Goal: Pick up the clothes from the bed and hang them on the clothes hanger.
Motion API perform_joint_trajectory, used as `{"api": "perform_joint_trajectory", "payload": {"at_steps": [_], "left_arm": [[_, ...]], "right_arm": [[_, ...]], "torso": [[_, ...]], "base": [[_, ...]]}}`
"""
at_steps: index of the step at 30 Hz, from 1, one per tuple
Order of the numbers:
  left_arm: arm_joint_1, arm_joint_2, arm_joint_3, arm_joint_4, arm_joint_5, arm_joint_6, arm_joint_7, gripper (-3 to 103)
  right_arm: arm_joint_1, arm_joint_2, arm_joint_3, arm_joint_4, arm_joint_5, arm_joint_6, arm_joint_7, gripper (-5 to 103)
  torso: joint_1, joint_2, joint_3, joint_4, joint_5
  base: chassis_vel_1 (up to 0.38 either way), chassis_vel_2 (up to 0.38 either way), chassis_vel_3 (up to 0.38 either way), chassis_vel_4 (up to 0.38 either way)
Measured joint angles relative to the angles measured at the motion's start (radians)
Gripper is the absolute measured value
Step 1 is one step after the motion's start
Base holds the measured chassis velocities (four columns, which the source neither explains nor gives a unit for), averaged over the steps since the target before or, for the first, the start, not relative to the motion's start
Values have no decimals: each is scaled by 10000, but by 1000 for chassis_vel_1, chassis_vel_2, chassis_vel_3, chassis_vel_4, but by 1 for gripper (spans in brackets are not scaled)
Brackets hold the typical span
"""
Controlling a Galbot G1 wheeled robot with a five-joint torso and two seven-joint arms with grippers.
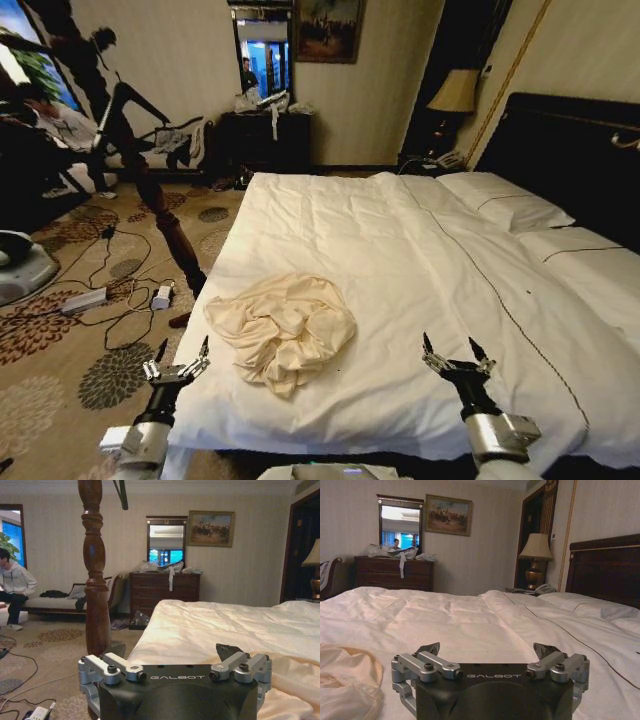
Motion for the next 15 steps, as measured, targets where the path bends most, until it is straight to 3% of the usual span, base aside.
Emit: {"api": "perform_joint_trajectory", "payload": {"at_steps": [11,13,15], "left_arm": [[43,20,-18,24,-48,2,-2,100],[-51,261,-135,23,-655,366,-42,100],[-632,1079,-475,233,-2076,1380,-244,100]], "right_arm": [[-37,27,-161,-19,-96,17,-16,100],[-57,28,-205,-37,-152,19,-14,100],[-112,-13,-198,-51,-177,20,2,100]], "torso": [[1,0,1,0,0],[0,0,1,7,-1],[0,0,0,4,-2]], "base": [[0,0,0,0],[0,0,0,0],[0,0,0,0]]}}
